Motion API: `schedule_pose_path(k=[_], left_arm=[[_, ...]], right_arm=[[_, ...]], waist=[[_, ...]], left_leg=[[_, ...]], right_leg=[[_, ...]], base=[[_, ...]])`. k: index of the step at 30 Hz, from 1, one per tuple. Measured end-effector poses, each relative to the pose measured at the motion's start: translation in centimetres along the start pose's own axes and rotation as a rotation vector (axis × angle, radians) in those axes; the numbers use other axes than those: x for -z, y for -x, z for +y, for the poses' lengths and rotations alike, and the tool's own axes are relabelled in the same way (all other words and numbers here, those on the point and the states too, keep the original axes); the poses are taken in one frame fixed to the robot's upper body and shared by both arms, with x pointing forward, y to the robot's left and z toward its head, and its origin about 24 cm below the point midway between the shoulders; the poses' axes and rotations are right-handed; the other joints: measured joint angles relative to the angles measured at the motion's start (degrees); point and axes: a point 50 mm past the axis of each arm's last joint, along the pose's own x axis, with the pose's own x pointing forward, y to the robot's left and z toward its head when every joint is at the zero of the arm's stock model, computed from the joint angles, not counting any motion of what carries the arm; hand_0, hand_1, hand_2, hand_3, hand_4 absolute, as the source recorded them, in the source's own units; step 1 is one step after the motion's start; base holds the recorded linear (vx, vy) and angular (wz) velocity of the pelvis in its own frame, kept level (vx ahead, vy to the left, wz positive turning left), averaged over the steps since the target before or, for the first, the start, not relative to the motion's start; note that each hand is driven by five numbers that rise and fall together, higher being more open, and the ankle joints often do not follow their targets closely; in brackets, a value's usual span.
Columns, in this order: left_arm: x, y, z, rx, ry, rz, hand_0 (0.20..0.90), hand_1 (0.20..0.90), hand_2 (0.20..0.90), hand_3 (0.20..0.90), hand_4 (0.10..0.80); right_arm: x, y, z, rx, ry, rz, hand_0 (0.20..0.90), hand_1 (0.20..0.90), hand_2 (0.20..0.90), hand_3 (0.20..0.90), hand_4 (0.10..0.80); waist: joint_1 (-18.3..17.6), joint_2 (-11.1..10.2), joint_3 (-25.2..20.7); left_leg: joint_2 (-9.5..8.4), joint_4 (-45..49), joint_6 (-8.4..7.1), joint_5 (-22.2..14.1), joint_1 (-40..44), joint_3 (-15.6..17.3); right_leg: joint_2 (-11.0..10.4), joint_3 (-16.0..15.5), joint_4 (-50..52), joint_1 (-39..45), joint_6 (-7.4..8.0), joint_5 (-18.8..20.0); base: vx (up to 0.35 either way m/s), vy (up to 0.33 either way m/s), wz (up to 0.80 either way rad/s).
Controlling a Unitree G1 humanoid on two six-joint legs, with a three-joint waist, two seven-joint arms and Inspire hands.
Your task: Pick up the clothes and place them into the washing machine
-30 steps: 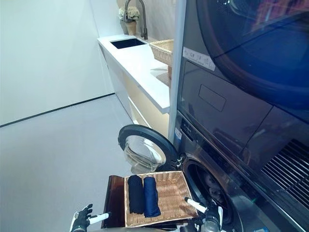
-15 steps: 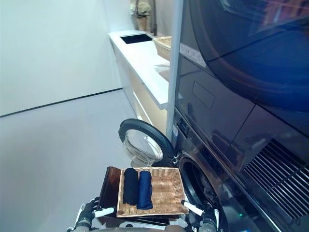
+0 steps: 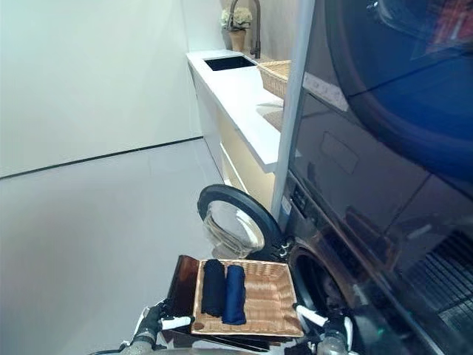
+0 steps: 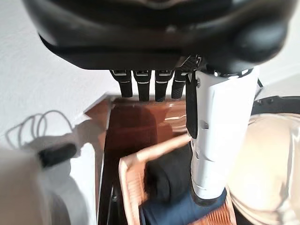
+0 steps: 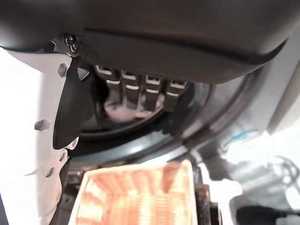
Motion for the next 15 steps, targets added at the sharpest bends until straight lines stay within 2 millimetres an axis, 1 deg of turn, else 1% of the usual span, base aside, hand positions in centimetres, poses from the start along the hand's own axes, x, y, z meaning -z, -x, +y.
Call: schedule_pose_path(k=[1,2,3,4,5,6,7,8,9,10,11,12,13,15], left_arm=[[0.1,-0.1,0.8,-0.016,-0.012,0.003,0.900,0.900,0.900,0.900,0.800],[0.2,-0.2,1.6,-0.031,-0.021,0.005,0.900,0.900,0.900,0.900,0.800],[0.3,-0.3,1.8,-0.038,-0.024,0.005,0.900,0.900,0.900,0.900,0.800],[0.3,-0.4,2.7,-0.060,-0.033,0.005,0.900,0.900,0.900,0.900,0.800],[0.0,-0.6,3.2,-0.071,-0.040,-0.004,0.900,0.900,0.900,0.900,0.800],[-0.4,-0.8,3.7,-0.084,-0.046,-0.016,0.900,0.900,0.900,0.900,0.800],[-0.6,-0.9,4.3,-0.097,-0.052,-0.022,0.900,0.900,0.900,0.900,0.800],[-0.6,-0.9,4.3,-0.100,-0.047,-0.020,0.900,0.900,0.900,0.900,0.800],[-0.7,-0.9,4.2,-0.096,-0.046,-0.022,0.900,0.900,0.900,0.900,0.800],[-0.7,-0.9,4.1,-0.094,-0.040,-0.021,0.900,0.900,0.900,0.900,0.800],[-0.7,-0.9,4.0,-0.092,-0.040,-0.021,0.900,0.900,0.900,0.900,0.800],[-0.6,-0.8,3.7,-0.085,-0.035,-0.019,0.900,0.900,0.900,0.900,0.800],[-0.6,-0.8,3.5,-0.081,-0.034,-0.018,0.900,0.900,0.900,0.900,0.800],[-0.6,-0.7,3.1,-0.070,-0.029,-0.020,0.900,0.900,0.900,0.900,0.800]], right_arm=[[-0.3,0.1,0.6,-0.014,-0.004,-0.006,0.900,0.900,0.900,0.900,0.800],[-0.5,0.1,1.1,-0.030,-0.005,-0.011,0.900,0.900,0.900,0.900,0.800],[-0.6,0.1,1.4,-0.036,-0.007,-0.012,0.900,0.900,0.900,0.900,0.800],[-0.8,0.2,2.1,-0.052,-0.004,-0.016,0.900,0.900,0.900,0.900,0.800],[-1.4,0.2,2.7,-0.071,0.000,-0.029,0.900,0.900,0.900,0.900,0.800],[-2.2,0.3,3.5,-0.090,0.010,-0.046,0.900,0.900,0.900,0.900,0.800],[-3.0,0.4,4.3,-0.113,0.012,-0.061,0.900,0.900,0.900,0.900,0.800],[-3.7,0.4,4.8,-0.123,0.008,-0.077,0.900,0.900,0.900,0.900,0.800],[-3.8,0.4,4.8,-0.124,0.013,-0.083,0.900,0.900,0.900,0.900,0.800],[-3.8,0.3,4.7,-0.121,0.017,-0.081,0.900,0.900,0.900,0.900,0.800],[-3.7,0.3,4.7,-0.117,0.018,-0.077,0.900,0.900,0.900,0.900,0.800],[-3.7,0.2,4.5,-0.109,0.022,-0.070,0.900,0.900,0.900,0.900,0.800],[-3.7,0.2,4.5,-0.108,0.024,-0.069,0.900,0.900,0.900,0.900,0.800],[-4.2,0.2,4.5,-0.102,0.040,-0.084,0.900,0.900,0.900,0.900,0.800]], waist=[[-0.08,-0.63,0.15],[0.00,-1.16,0.34],[0.03,-1.22,0.40],[0.50,-1.80,0.65],[1.05,-1.76,1.66],[1.26,-2.09,2.66],[1.80,-2.55,3.73],[2.14,-1.95,4.34],[2.33,-1.74,4.42],[2.63,-1.64,4.41],[2.57,-1.63,4.42],[2.89,-1.78,4.33],[2.87,-2.02,4.11],[3.13,-2.13,3.81]], left_leg=[[-1.28,-0.09,0.96,-0.69,0.31,0.33],[-2.40,0.05,1.77,-1.11,0.60,1.26],[-2.76,0.02,2.29,-1.13,0.66,2.12],[-4.13,0.32,3.19,-1.64,0.82,2.68],[-4.36,0.17,3.62,-1.55,0.96,4.14],[-4.76,0.25,3.95,-1.71,0.78,4.89],[-5.31,0.06,3.94,-1.88,0.62,5.73],[-4.94,-0.53,4.16,-1.96,0.28,5.76],[-4.89,-0.55,3.99,-1.79,-0.04,5.20],[-4.81,-0.43,3.91,-1.75,-0.51,3.98],[-4.80,-0.38,3.72,-1.58,-0.48,3.37],[-4.71,-0.70,3.41,-1.26,-0.25,3.04],[-4.65,-0.69,3.44,-1.25,-0.35,2.93],[-4.54,-0.76,3.60,-1.10,-1.11,2.03]], right_leg=[[-1.19,0.24,0.30,-0.29,0.23,-0.16],[-2.39,0.99,1.69,-0.99,1.36,-0.58],[-3.15,1.27,2.45,-1.24,1.71,-0.83],[-4.46,1.20,3.36,-1.99,3.25,-0.15],[-5.06,1.13,6.03,-3.57,4.16,-0.22],[-5.68,-0.22,7.54,-5.43,4.33,0.06],[-6.49,-2.38,6.78,-6.31,4.21,0.44],[-7.09,-4.77,4.08,-5.42,3.78,0.68],[-7.04,-6.29,1.04,-4.59,4.04,3.00],[-6.45,-6.16,-0.73,-3.33,4.00,3.96],[-6.35,-6.39,-1.31,-2.82,4.00,4.16],[-6.13,-6.68,-2.29,-2.14,3.95,4.57],[-5.98,-6.68,-2.89,-1.97,3.70,5.09],[-5.97,-8.10,-4.44,-1.43,3.60,5.65]], base=[[0.100,0.206,-0.37],[-0.001,0.104,-0.24],[-0.030,0.092,-0.30],[-0.072,0.126,-0.34],[-0.062,0.117,-0.46],[0.014,0.086,-0.49],[0.059,0.050,-0.39],[0.142,0.010,-0.29],[0.181,-0.001,-0.02],[0.180,-0.001,0.13],[0.128,-0.031,0.26],[0.099,-0.037,0.16],[0.075,-0.038,0.11],[-0.017,-0.022,0.20]])
